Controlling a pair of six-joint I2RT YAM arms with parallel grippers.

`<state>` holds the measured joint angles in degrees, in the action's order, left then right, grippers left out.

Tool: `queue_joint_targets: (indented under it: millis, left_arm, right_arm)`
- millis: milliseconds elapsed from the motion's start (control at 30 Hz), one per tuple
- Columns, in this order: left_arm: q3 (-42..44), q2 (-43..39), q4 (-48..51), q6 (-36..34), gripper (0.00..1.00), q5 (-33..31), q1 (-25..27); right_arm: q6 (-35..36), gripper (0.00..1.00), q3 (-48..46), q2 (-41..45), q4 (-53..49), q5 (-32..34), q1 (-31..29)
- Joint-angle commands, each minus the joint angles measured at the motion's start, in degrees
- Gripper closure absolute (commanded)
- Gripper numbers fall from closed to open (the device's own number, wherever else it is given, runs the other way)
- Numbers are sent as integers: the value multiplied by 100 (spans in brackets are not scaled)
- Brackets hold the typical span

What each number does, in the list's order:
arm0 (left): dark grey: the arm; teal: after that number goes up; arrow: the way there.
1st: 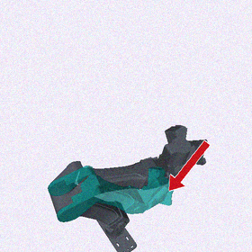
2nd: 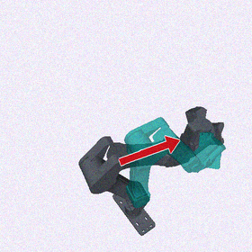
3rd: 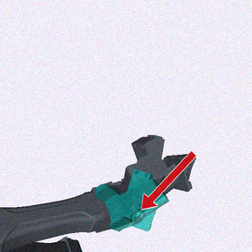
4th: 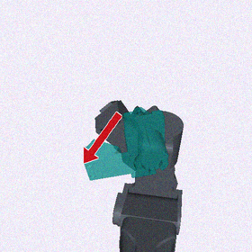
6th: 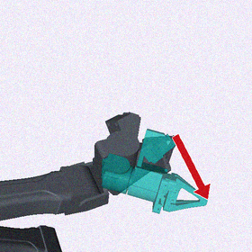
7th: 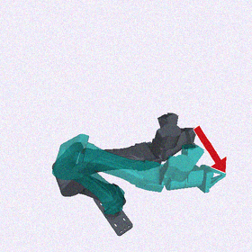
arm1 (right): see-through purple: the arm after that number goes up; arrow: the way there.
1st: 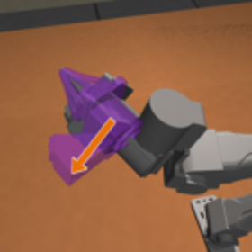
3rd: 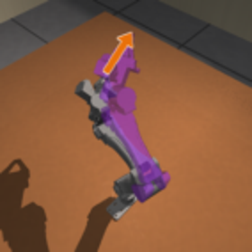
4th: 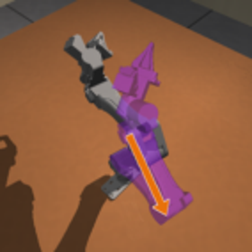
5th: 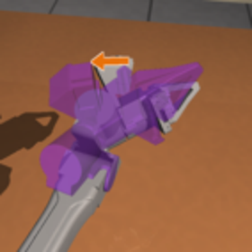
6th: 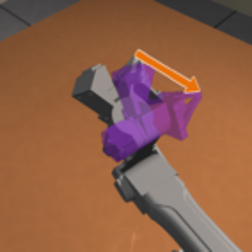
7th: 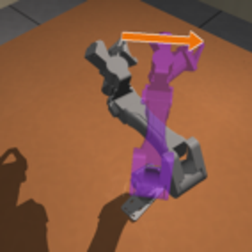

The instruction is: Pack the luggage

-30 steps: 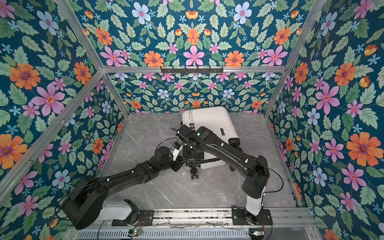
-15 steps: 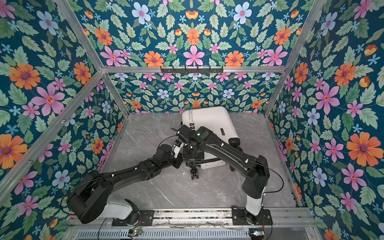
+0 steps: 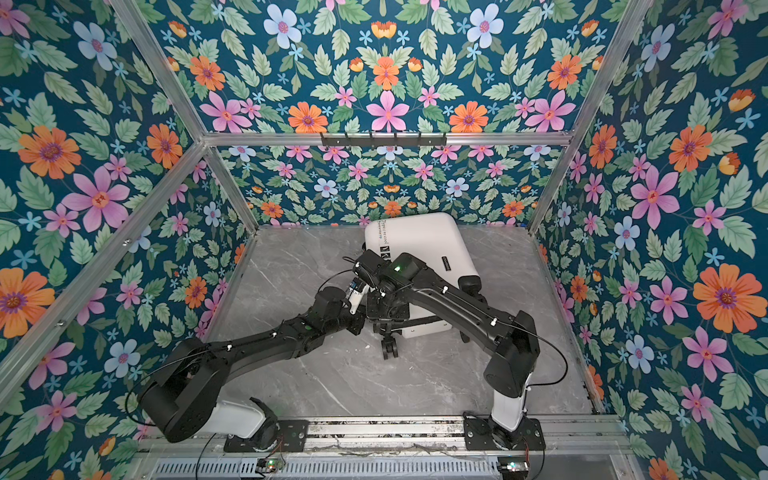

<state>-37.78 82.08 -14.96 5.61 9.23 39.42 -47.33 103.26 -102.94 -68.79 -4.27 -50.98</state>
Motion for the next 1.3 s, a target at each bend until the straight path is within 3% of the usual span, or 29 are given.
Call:
queue_joint_targets:
  millis: [0, 200, 333, 800, 1267]
  left_arm:
    - [32, -93, -253, -104, 76, 175, 4]
    - [40, -118, -168, -205, 73, 147, 10]
    - [-1, -70, -173, -218, 77, 177, 5]
    - [-41, -77, -148, -253, 100, 188, 13]
    - [156, -901, 687, -200, 100, 363, 288]
  right_arm:
    - [-216, 94, 62, 54, -205, 67, 15]
    - [-215, 94, 54, 42, -205, 58, 14]
    - [-215, 94, 58, 26, -204, 37, 11]
    - [-224, 94, 62, 35, -233, 48, 10]
    - [-356, 100, 319, -95, 32, -46, 329]
